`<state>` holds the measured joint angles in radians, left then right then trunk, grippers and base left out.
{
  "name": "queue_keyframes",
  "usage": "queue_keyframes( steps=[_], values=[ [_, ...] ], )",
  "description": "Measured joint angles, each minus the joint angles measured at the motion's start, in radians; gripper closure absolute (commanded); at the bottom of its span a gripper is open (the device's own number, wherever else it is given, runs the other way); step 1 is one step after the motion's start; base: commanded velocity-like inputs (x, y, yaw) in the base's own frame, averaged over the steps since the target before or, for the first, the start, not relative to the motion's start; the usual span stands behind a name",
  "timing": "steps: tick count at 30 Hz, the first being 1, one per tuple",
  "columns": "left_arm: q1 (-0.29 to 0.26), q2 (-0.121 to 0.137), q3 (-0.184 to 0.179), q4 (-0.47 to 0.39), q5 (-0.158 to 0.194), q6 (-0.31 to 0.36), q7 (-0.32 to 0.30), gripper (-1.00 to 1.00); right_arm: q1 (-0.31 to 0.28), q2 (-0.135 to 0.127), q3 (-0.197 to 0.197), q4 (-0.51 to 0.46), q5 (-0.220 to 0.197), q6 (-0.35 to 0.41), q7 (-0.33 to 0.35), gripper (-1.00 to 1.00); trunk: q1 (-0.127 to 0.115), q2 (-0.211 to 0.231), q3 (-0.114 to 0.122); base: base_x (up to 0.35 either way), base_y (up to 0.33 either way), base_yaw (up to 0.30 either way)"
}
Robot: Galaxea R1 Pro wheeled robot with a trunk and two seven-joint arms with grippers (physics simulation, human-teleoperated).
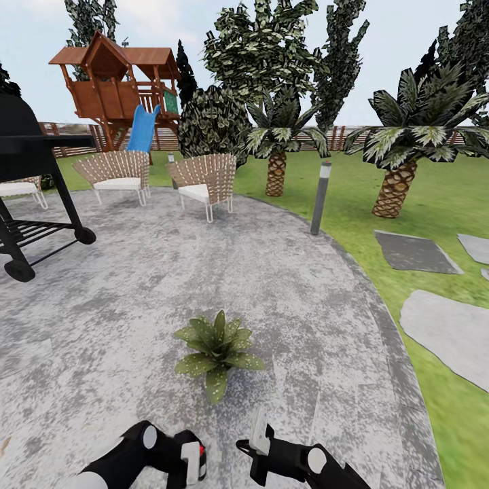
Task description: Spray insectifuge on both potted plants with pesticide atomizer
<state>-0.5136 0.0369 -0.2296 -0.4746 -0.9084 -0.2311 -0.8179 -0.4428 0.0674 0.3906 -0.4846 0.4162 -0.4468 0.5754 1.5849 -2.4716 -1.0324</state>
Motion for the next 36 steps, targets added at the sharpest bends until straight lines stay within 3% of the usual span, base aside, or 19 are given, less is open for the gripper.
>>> queue_keyframes(
  steps=[7,8,14,17,19,21,23,25,26,28,29,30,32,35,36],
  values=[
    [0.002,0.122,-0.004,0.11,0.003,-0.004,0.013,1.0,0.0,-0.005,-0.002,0.004,0.04,0.001,-0.001,1.0,0.0,0.0,0.0,0.0,0.0,0.0],
    [0.002,0.137,-0.005,0.128,0.004,-0.009,0.015,1.0,0.0,-0.007,-0.003,0.004,0.045,0.001,-0.001,-1.0,0.0,0.0,0.0,0.0,0.0,0.0],
    [0.003,0.186,-0.002,0.169,0.013,-0.056,0.033,1.0,0.0,-0.027,-0.008,0.007,0.049,0.002,-0.005,-1.0,0.0,0.0,0.0,0.0,0.0,0.0],
    [0.005,0.203,0.003,0.182,0.017,-0.058,0.086,1.0,0.0,-0.052,-0.012,0.009,0.048,0.002,-0.012,-1.0,0.0,0.0,0.0,0.0,0.0,0.0],
    [0.006,0.205,0.029,0.206,0.033,-0.058,0.137,1.0,0.0,-0.076,-0.018,0.01,0.045,0.001,-0.039,-1.0,0.0,0.0,0.0,0.0,0.0,0.0],
    [0.006,0.199,0.096,0.241,0.082,-0.06,0.21,1.0,0.001,-0.108,-0.055,0.031,0.042,0.0,-0.126,-1.0,0.0,0.0,0.0,0.0,0.0,0.0],
    [0.006,0.193,0.146,0.278,0.158,-0.062,0.274,1.0,0.001,-0.12,-0.141,0.117,0.041,-0.002,-0.24,-1.0,0.0,0.0,0.0,0.0,0.0,0.0],
    [0.006,0.191,0.165,0.311,0.256,-0.062,0.325,1.0,0.002,-0.125,-0.258,0.221,0.047,-0.005,-0.354,-1.0,0.0,0.0,0.0,0.0,0.0,0.0],
    [0.006,0.19,0.17,0.326,0.331,-0.062,0.355,1.0,0.002,-0.127,-0.324,0.272,0.053,-0.006,-0.418,-1.0,0.0,0.0,0.0,0.0,0.0,0.0],
    [0.01,0.187,0.172,0.347,0.438,-0.064,0.407,1.0,0.002,-0.129,-0.385,0.33,0.052,-0.006,-0.507,-1.0,0.0,0.0,0.0,0.0,0.0,0.0],
    [0.022,0.181,0.172,0.358,0.512,-0.067,0.457,1.0,0.003,-0.13,-0.413,0.368,0.043,-0.006,-0.568,-1.0,0.0,0.0,0.0,0.0,0.0,0.0],
    [0.032,0.177,0.173,0.362,0.561,-0.067,0.496,1.0,0.004,-0.13,-0.424,0.393,0.037,-0.006,-0.614,-1.0,0.0,0.0,0.0,0.0,0.0,0.0],
    [0.053,0.166,0.174,0.369,0.681,-0.069,0.604,1.0,0.006,-0.13,-0.441,0.437,0.034,-0.009,-0.774,-1.0,0.0,0.0,0.0,0.0,0.0,0.0],
    [0.07,0.145,0.174,0.371,0.791,-0.094,0.69,1.0,0.011,-0.129,-0.445,0.45,0.01,-0.025,-0.892,-1.0,0.0,0.0,0.0,0.0,0.0,0.0],
    [0.073,0.138,0.174,0.373,0.828,-0.106,0.722,1.0,0.017,-0.129,-0.446,0.452,-0.031,-0.042,-0.909,-1.0,0.0,0.0,0.0,0.0,0.0,0.0]
  ],
)
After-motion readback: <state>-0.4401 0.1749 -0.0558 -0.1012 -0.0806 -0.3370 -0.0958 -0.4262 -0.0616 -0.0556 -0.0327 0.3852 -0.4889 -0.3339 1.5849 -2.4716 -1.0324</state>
